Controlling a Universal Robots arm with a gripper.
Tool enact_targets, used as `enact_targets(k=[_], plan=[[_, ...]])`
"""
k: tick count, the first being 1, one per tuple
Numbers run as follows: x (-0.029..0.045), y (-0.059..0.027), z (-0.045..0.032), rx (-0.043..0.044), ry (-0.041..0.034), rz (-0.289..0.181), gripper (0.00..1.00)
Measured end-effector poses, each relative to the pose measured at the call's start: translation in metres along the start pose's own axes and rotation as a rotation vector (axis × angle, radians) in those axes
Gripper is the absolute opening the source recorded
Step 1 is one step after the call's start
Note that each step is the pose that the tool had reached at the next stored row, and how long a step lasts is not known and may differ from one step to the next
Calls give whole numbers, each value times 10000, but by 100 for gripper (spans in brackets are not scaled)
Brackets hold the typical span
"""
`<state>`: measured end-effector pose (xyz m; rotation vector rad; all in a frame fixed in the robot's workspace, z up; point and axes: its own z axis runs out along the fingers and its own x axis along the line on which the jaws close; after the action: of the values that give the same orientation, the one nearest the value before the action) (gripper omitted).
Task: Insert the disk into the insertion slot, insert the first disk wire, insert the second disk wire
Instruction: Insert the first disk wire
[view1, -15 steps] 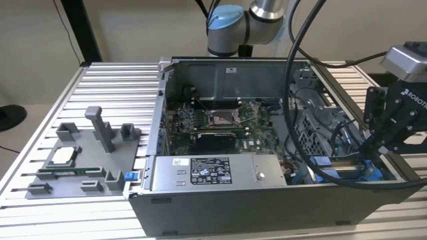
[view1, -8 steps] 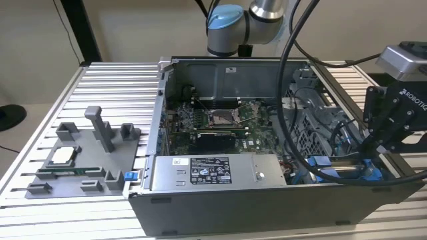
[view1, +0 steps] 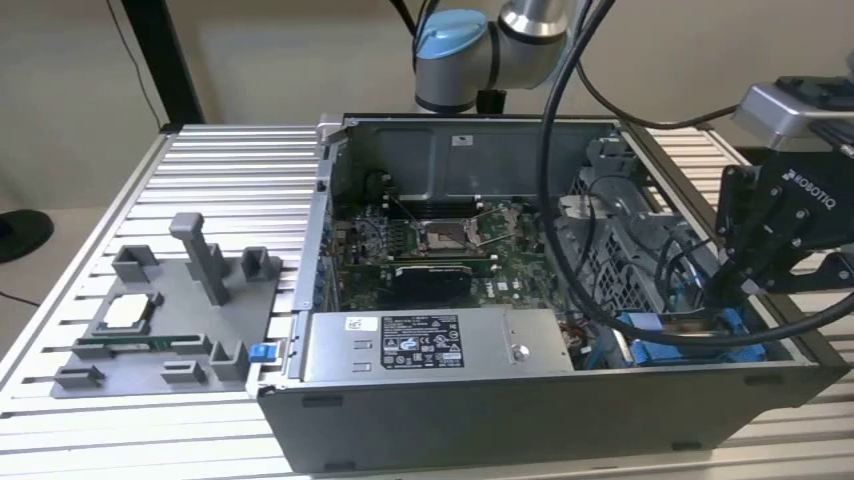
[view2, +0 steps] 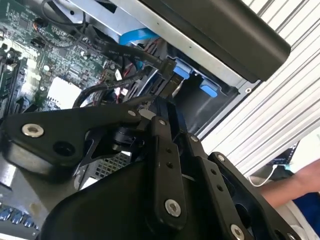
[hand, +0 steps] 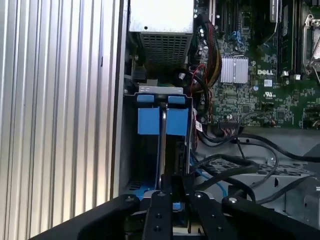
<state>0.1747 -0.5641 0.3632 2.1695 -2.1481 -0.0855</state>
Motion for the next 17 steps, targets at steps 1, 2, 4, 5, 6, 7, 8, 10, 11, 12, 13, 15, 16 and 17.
enact_targets(k=[1,2,4,5,6,7,8,10,11,12,13,15,16,17], plan=[[-4,-1,7,67,4,1,0],[-4,-3,14,153,5,2,0],[-5,-4,25,328,8,5,0],[-5,-4,26,345,8,5,0],[-5,-4,25,346,8,5,0],[-5,-4,26,346,9,5,0],[-5,-4,26,346,9,4,0],[-5,-4,28,346,8,6,0],[-5,1,32,346,6,9,0],[-5,11,39,345,6,15,0],[-5,19,48,345,4,18,0],[-7,29,64,345,6,24,0],[-10,30,73,346,7,23,0],[-14,31,80,346,9,22,0]])
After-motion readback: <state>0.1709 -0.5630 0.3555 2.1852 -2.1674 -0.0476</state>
